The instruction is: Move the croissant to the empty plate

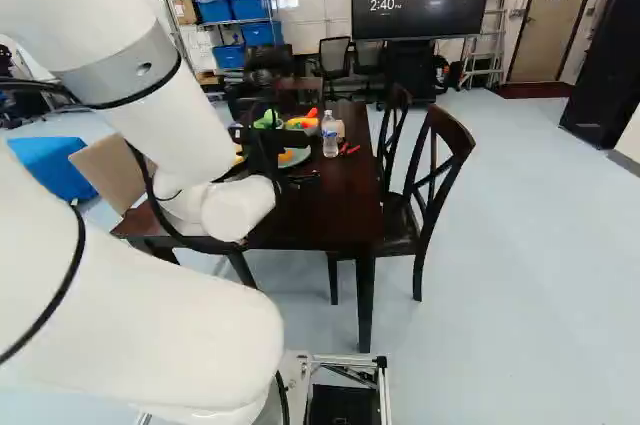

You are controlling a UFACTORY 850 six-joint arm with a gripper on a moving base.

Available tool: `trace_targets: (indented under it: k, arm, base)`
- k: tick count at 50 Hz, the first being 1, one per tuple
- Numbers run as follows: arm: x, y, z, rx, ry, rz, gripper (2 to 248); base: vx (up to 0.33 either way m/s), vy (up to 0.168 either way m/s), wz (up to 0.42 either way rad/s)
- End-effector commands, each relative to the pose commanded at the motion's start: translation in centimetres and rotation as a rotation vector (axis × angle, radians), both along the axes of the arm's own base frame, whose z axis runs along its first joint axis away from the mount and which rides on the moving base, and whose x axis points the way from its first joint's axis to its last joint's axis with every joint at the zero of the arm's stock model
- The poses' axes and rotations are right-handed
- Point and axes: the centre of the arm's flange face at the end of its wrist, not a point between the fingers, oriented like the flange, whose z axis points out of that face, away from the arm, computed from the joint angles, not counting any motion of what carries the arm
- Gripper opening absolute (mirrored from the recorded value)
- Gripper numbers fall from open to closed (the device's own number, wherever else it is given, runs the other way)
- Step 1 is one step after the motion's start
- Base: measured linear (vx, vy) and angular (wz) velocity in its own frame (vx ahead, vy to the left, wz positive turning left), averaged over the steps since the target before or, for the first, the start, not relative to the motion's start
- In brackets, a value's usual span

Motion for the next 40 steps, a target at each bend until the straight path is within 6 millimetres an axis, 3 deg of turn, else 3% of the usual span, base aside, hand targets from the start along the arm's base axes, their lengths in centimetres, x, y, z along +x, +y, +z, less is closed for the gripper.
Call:
trace_targets:
  k: [40]
  arm:
    - [-1.2,-0.1,-0.6,-0.054,-0.044,0.019,247]
  base:
    - [0.0,0.0,0.0]
